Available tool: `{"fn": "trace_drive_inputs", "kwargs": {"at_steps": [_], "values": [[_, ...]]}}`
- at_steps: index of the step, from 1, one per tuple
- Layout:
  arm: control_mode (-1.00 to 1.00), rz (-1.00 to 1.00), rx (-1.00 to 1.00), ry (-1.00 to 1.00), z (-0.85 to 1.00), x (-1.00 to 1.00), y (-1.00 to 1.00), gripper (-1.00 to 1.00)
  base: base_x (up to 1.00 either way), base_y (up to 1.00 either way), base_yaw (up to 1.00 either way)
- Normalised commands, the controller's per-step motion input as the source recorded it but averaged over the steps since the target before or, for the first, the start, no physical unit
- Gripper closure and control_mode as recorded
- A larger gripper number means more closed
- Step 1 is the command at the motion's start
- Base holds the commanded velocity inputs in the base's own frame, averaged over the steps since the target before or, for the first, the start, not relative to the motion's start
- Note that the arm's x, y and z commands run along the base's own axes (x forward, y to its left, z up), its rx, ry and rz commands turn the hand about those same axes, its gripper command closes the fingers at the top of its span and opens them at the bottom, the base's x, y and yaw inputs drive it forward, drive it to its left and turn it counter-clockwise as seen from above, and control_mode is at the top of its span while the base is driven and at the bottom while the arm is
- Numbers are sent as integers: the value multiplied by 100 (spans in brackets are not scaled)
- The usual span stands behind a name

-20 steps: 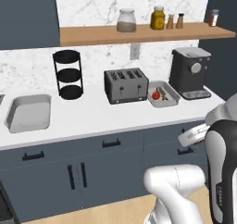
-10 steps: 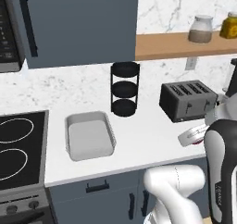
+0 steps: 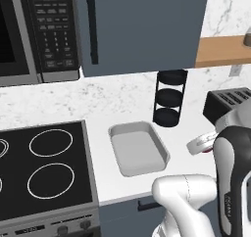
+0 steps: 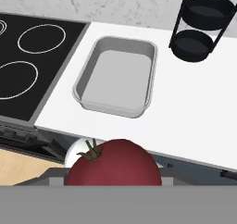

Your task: Place one tomato and one fish in each tupperware on the nearby counter, to pack two identical lunches.

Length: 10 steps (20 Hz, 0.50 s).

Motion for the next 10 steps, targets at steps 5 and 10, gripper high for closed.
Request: {"fn": "trace_drive_inputs", "kwargs": {"at_steps": [5, 10], "values": [[-100, -2, -2, 0, -37, 46, 14, 100, 11, 18, 0], [-100, 0, 0, 0, -68, 98, 15, 100, 0, 0, 0]]}}
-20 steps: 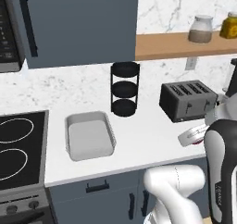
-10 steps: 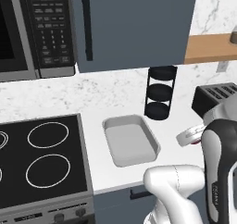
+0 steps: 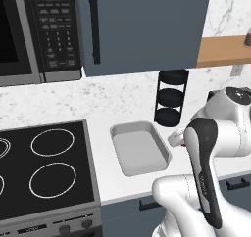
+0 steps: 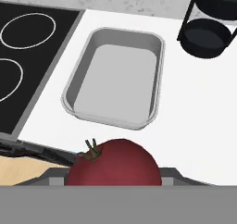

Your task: Place one tomato and one fish in each tupperware on the nearby counter, to pack two identical lunches.

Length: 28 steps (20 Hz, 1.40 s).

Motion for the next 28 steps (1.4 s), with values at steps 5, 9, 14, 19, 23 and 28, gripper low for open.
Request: {"fn": "trace_drive_inputs", "kwargs": {"at_steps": [5, 9, 14, 19, 23, 28], "values": [[-100, 0, 4, 0, -90, 94, 36, 100, 0, 0, 0], [-100, 0, 6, 0, -71, 76, 49, 100, 0, 0, 0], [-100, 0, 1, 0, -52, 85, 19, 100, 0, 0, 0], [-100, 0, 0, 1, -34, 88, 1, 100, 0, 0, 0], [-100, 0, 1, 5, -26, 91, 0, 100, 0, 0, 0], [-100, 0, 0, 0, -60, 68, 0, 100, 0, 0, 0]]}}
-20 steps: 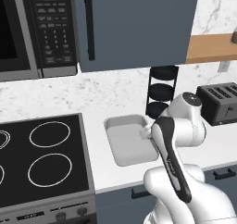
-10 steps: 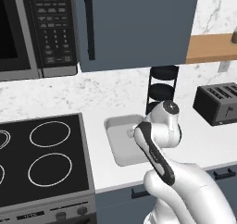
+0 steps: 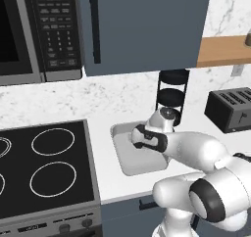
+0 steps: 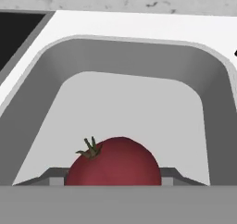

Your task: Place one tomato and one fish in each tupperware on the nearby counter, to pack two identical lunches.

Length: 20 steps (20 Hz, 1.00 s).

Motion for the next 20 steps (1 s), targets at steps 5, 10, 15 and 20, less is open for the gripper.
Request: {"fn": "trace_drive_inputs", "kwargs": {"at_steps": [5, 10, 15, 20], "values": [[-100, 0, 0, 0, -56, 66, 9, -100, 0, 0, 0], [-100, -2, 0, 2, -2, 21, 18, -100, 0, 0, 0], [-100, -7, 0, 0, 36, -4, 2, -100, 0, 0, 0], [-100, -7, 0, -1, 98, -26, 0, -100, 0, 0, 0]]}}
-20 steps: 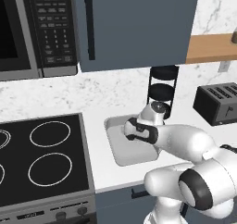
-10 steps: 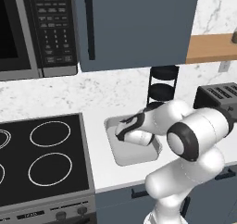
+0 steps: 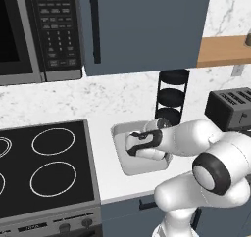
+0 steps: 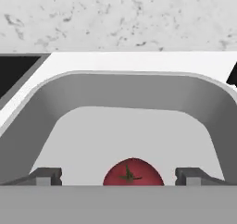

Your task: Place one tomato and one fish in each tupperware on the nearby counter, to pack two identical lunches.

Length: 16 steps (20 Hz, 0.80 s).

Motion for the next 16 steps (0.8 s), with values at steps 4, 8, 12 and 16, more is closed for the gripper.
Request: {"fn": "trace_drive_inputs", "kwargs": {"at_steps": [4, 8, 12, 16], "values": [[-100, -4, 0, 0, 100, -30, 0, -100, 0, 0, 0], [-100, -8, 0, 7, 100, -53, 0, -100, 0, 0, 0], [-100, -8, 0, 24, 100, -99, 0, -100, 0, 0, 0], [-100, -1, 0, 12, 53, -100, -10, -100, 0, 0, 0]]}}
